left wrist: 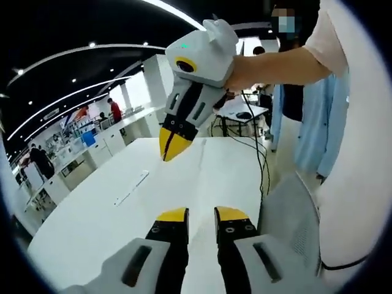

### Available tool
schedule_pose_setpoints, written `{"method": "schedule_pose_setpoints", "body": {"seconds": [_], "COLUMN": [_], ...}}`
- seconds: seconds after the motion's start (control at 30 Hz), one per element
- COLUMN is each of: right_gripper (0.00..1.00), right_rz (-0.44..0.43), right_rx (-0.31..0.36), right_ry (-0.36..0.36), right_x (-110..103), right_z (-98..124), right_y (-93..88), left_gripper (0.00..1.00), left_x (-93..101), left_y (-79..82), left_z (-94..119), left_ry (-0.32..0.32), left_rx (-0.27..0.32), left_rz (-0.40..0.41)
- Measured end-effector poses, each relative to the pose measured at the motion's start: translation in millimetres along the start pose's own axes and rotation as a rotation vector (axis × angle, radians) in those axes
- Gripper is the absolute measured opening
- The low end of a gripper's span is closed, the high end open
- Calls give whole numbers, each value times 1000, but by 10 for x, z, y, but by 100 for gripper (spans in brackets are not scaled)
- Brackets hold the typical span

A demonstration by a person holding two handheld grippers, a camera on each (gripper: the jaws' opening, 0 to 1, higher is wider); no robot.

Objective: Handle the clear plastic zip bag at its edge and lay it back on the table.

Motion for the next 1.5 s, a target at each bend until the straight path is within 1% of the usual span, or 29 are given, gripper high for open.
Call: {"method": "schedule_pose_setpoints", "body": {"seconds": [0.1, 0.17, 0.37, 0.5, 0.73, 1.07, 1.2, 1.5], "right_gripper": [0, 0, 0, 0, 0, 0, 0, 0], "right_rz": [10, 13, 29, 38, 56, 62, 70, 61], "right_rx": [-7, -8, -15, -20, -30, -37, -54, -63], "right_ry": [-11, -15, -42, -59, -86, -102, -115, -143], "right_x": [26, 39, 101, 137, 205, 358, 443, 671], "right_z": [-12, -18, -24, -27, -42, -74, -112, -186], "right_y": [-1, -3, -8, -13, -31, -80, -130, -253], "left_gripper": [18, 19, 22, 25, 27, 29, 30, 30], "left_x": [-3, -13, -12, 3, 34, 20, 22, 3], "left_y": [-38, -60, -134, -206, -333, -423, -451, -510], "left_z": [-3, -2, 5, 11, 36, 74, 84, 92], "left_ry": [14, 18, 42, 61, 79, 97, 99, 102], "left_rx": [3, 8, 5, 6, -4, -11, -14, -25], "left_rz": [32, 74, 110, 157, 224, 259, 267, 279]}}
Point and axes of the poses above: the point that each gripper's makers call its tool centre point, and the gripper's own axes: z roughly backward along the fingers, x roughly to its right, y roughly out of its top, the point moved 10 cm from there along z, roughly backward along the fingers, and after that the axes turned 11 degrees about y, right-handed, at the moved point
